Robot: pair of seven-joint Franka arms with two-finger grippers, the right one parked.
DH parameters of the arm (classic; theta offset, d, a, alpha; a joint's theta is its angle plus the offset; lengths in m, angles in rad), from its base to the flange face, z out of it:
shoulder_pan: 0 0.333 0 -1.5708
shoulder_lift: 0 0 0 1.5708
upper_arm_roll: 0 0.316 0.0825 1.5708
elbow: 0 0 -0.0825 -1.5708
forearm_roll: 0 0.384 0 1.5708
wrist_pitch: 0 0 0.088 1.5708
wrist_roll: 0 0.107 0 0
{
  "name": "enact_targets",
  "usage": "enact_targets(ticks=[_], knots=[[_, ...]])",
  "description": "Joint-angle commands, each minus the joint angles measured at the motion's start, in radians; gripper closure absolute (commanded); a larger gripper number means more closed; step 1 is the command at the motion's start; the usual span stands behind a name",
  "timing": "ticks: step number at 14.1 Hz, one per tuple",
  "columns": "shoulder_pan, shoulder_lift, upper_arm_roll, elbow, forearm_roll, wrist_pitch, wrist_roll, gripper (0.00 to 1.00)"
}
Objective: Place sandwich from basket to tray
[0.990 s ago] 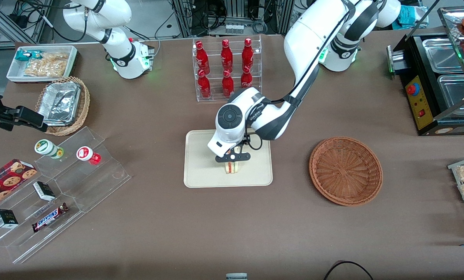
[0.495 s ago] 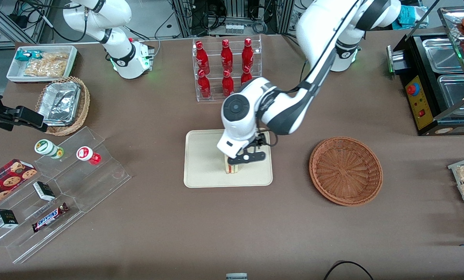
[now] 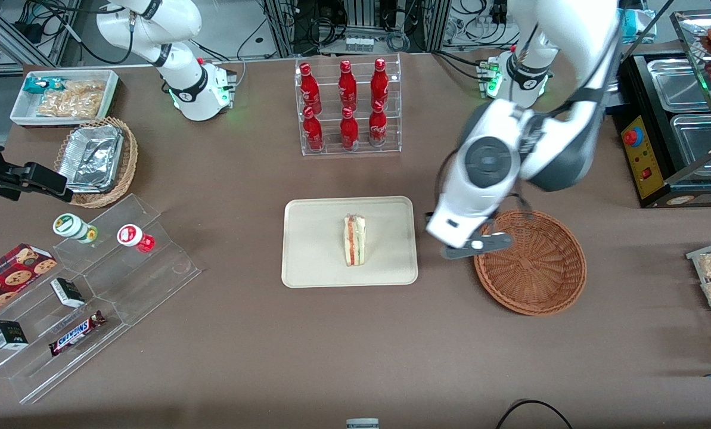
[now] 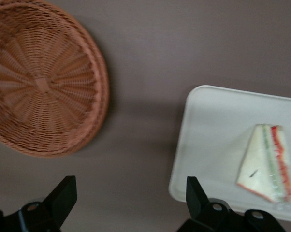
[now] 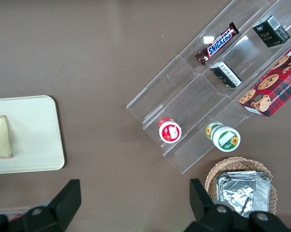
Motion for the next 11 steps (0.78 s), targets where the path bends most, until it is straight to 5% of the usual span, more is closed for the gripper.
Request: enact_targets(ticks=[1,11], knots=[[0.099,-0.159,-0.011,-0.152,-0.028,-0.034,0.147,0.0],[0.375,-0.383,-0.01,-0.134,-0.057,-0.295,0.617,0.0]])
